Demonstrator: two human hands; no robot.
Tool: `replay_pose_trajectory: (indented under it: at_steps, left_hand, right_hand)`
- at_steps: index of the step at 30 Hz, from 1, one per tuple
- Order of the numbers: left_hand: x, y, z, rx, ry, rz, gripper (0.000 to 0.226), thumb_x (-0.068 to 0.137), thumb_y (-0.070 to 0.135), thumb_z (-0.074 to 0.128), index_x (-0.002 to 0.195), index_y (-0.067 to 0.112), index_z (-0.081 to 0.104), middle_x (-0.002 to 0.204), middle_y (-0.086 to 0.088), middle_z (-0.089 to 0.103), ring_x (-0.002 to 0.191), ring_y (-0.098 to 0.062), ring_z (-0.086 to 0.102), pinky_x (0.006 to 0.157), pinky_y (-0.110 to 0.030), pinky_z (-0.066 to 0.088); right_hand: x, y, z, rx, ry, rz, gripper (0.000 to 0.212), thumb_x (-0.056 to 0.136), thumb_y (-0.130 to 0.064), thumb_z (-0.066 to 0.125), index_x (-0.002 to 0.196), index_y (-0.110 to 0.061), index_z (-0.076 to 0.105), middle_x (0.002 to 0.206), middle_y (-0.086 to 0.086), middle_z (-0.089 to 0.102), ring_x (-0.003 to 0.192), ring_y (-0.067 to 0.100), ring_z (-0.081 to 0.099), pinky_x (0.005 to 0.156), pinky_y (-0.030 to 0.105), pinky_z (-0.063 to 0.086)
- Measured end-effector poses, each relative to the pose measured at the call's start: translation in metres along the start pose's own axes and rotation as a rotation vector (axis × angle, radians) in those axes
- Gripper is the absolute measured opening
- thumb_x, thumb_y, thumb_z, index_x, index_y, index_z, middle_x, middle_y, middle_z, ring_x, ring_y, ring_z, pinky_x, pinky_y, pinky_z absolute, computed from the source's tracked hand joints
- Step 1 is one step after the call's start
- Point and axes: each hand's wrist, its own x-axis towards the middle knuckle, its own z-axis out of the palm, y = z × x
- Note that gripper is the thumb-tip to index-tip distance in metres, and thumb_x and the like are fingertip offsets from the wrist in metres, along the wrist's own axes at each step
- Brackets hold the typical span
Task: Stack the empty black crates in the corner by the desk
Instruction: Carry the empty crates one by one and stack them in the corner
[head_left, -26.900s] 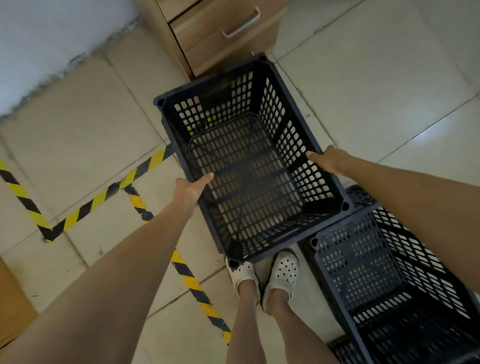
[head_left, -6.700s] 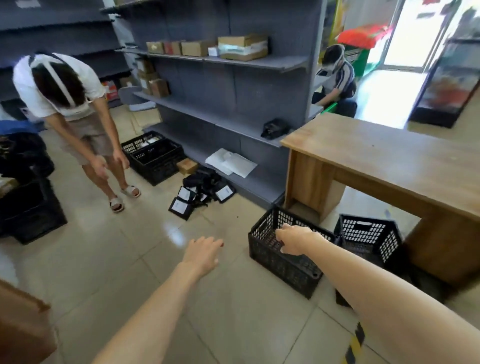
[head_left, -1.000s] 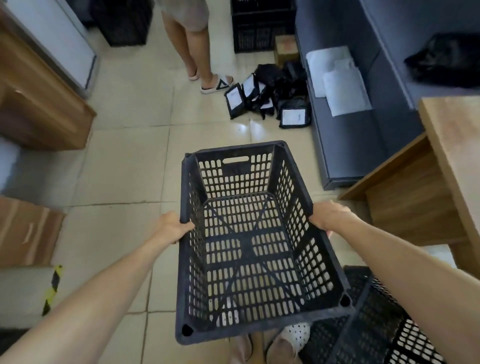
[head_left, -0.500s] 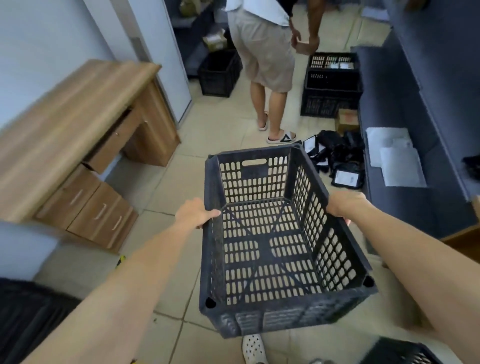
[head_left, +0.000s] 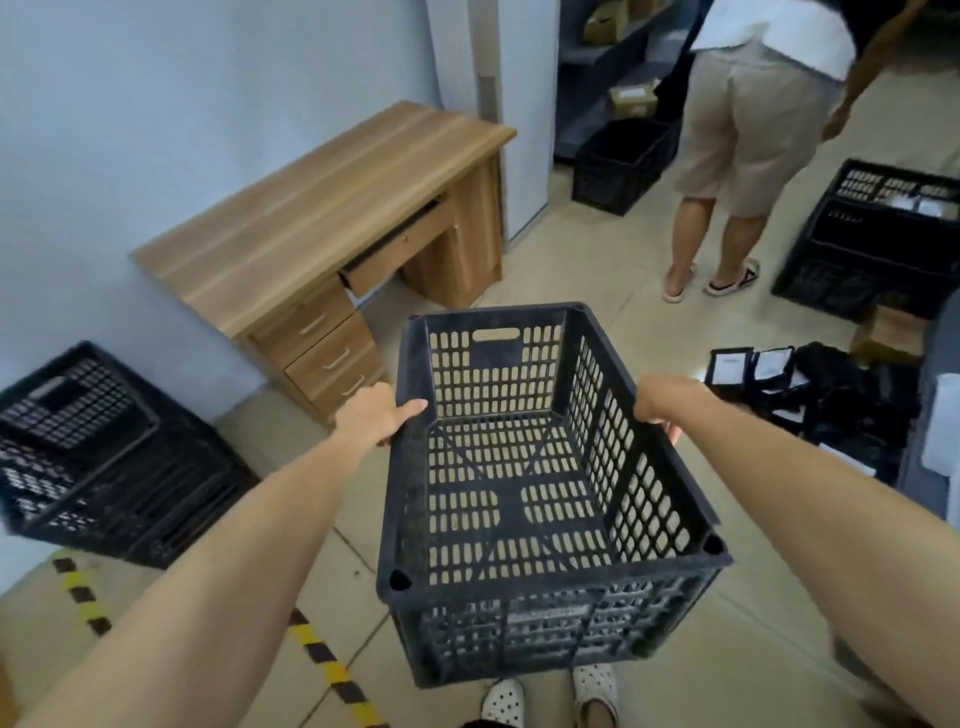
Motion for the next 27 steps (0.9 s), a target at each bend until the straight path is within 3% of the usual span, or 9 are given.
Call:
replay_pose_trajectory:
  at_steps: [2, 6, 10, 16, 21, 27]
  left_hand:
    - [-0.005, -0.016, -0.006, -0.017, 0.023, -0.058, 0.050, 0.087, 0.066, 0.051, 0.080, 0.016, 0.050, 0.074, 0.000, 0.061, 0.060, -0.017, 0.061, 0.062, -0.031, 0.051]
    - [-0.026, -0.048, -0.019, -0.037, 0.060, -0.180, 0.053, 0.088, 0.066, 0.050, 0.070, 0.016, 0.047, 0.068, 0.000, 0.058, 0.063, -0.019, 0.061, 0.061, -0.031, 0.048]
    - [-0.053, -0.080, -0.033, -0.024, 0.129, -0.323, 0.060, 0.086, 0.069, 0.049, 0.072, 0.011, 0.051, 0.067, -0.004, 0.057, 0.067, -0.027, 0.061, 0.058, -0.032, 0.047]
    - [-0.103, -0.135, -0.050, -0.051, 0.246, -0.471, 0.058, 0.091, 0.064, 0.046, 0.069, 0.011, 0.049, 0.069, -0.007, 0.059, 0.064, -0.028, 0.059, 0.060, -0.034, 0.048]
    - [-0.136, -0.187, -0.062, -0.077, 0.242, -0.562, 0.057, 0.095, 0.059, 0.043, 0.064, 0.011, 0.047, 0.076, -0.013, 0.063, 0.077, -0.035, 0.066, 0.080, -0.045, 0.056]
    - [-0.157, -0.267, -0.077, -0.020, 0.230, -0.648, 0.047, 0.098, 0.046, 0.047, 0.072, 0.008, 0.050, 0.076, -0.011, 0.061, 0.074, -0.030, 0.057, 0.065, -0.034, 0.042]
  right_hand:
    - [0.011, -0.018, -0.007, -0.023, 0.017, -0.060, 0.033, 0.096, -0.013, 0.045, 0.123, -0.002, 0.058, 0.116, 0.015, 0.065, 0.105, 0.031, 0.065, 0.089, 0.039, 0.054]
    - [0.018, -0.056, -0.024, -0.142, 0.061, -0.213, 0.030, 0.096, -0.015, 0.044, 0.121, -0.006, 0.059, 0.113, 0.010, 0.067, 0.101, 0.027, 0.067, 0.075, 0.031, 0.049]
    - [0.019, -0.094, -0.034, -0.249, 0.125, -0.372, 0.032, 0.097, -0.019, 0.046, 0.122, -0.006, 0.061, 0.116, 0.010, 0.067, 0.104, 0.027, 0.066, 0.086, 0.035, 0.053]
    - [0.007, -0.164, -0.034, -0.345, 0.150, -0.534, 0.033, 0.097, -0.021, 0.047, 0.123, -0.006, 0.061, 0.116, 0.011, 0.066, 0.106, 0.027, 0.066, 0.088, 0.035, 0.052]
    - [-0.009, -0.231, -0.020, -0.410, 0.151, -0.648, 0.035, 0.096, -0.022, 0.048, 0.127, -0.010, 0.058, 0.119, 0.010, 0.066, 0.106, 0.027, 0.066, 0.089, 0.037, 0.054]
    - [-0.027, -0.330, 0.001, -0.463, 0.091, -0.720, 0.036, 0.094, -0.024, 0.052, 0.127, -0.010, 0.057, 0.117, 0.011, 0.065, 0.104, 0.029, 0.066, 0.090, 0.042, 0.054]
